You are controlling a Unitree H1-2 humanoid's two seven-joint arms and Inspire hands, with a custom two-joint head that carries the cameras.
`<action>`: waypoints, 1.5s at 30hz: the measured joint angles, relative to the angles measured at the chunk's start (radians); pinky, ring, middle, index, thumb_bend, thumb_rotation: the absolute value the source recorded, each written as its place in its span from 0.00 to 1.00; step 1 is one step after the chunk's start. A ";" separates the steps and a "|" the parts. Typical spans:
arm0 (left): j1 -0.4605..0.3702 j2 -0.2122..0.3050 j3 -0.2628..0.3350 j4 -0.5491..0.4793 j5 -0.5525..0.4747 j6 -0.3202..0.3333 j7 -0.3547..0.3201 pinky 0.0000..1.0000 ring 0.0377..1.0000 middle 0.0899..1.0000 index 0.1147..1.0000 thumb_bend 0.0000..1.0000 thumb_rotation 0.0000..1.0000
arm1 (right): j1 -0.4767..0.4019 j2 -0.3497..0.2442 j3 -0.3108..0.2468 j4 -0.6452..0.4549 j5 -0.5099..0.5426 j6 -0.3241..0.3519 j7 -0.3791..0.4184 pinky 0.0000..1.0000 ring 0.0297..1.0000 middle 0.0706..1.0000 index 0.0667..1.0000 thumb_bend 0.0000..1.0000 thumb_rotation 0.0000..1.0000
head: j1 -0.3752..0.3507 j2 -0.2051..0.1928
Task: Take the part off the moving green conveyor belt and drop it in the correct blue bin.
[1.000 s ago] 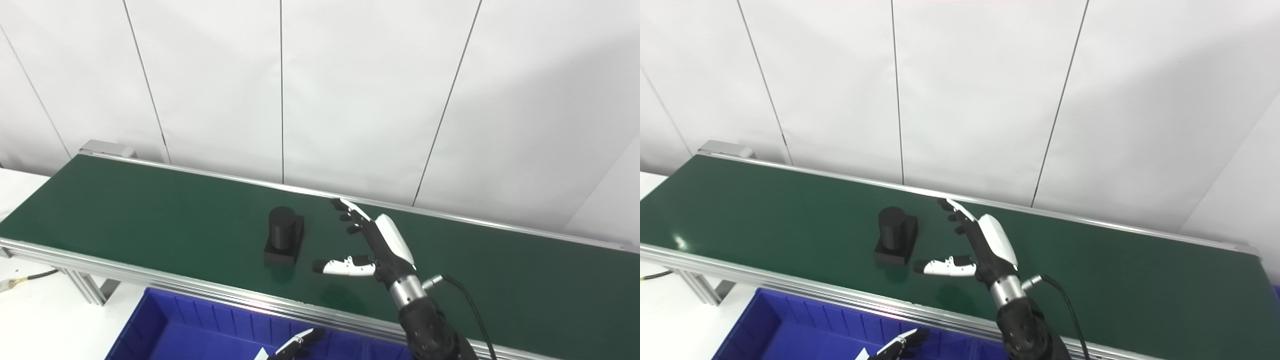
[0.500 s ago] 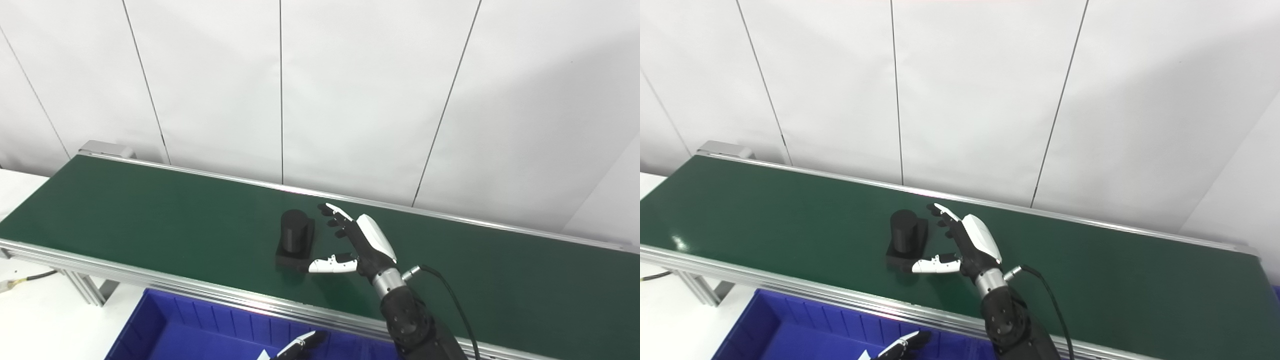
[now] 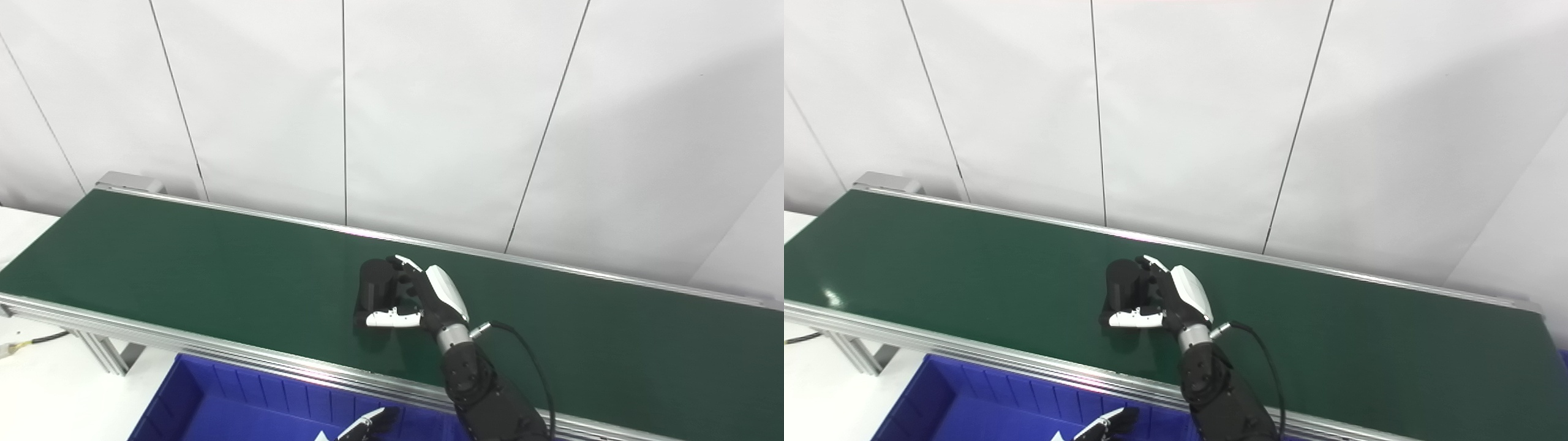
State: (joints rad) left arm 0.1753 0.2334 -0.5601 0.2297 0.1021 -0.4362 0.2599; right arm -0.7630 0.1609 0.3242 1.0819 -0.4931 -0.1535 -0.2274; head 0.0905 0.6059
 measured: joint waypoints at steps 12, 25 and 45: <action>0.014 0.017 -0.019 -0.009 0.020 0.000 0.039 0.83 0.87 0.88 0.86 0.97 0.41 | -0.069 0.025 0.007 0.183 0.008 -0.052 -0.164 0.60 0.67 0.72 0.72 0.74 0.07 | 0.005 0.014; 0.029 0.026 -0.017 -0.026 0.015 0.000 0.044 0.84 0.88 0.88 0.86 0.96 0.41 | -0.069 0.065 0.031 0.252 -0.001 -0.088 -0.431 0.08 0.10 0.23 0.45 0.52 0.08 | 0.003 0.031; 0.030 0.028 0.000 -0.037 0.006 0.000 0.009 0.85 0.88 0.88 0.86 0.95 0.40 | -0.009 0.053 0.061 0.204 -0.005 -0.189 -0.582 0.18 0.22 0.40 0.45 0.52 0.03 | -0.035 0.046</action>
State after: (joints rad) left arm 0.2055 0.2611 -0.5602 0.1929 0.1079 -0.4362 0.2686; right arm -0.7723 0.2136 0.3855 1.2863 -0.4985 -0.3426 -0.8098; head 0.0553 0.6519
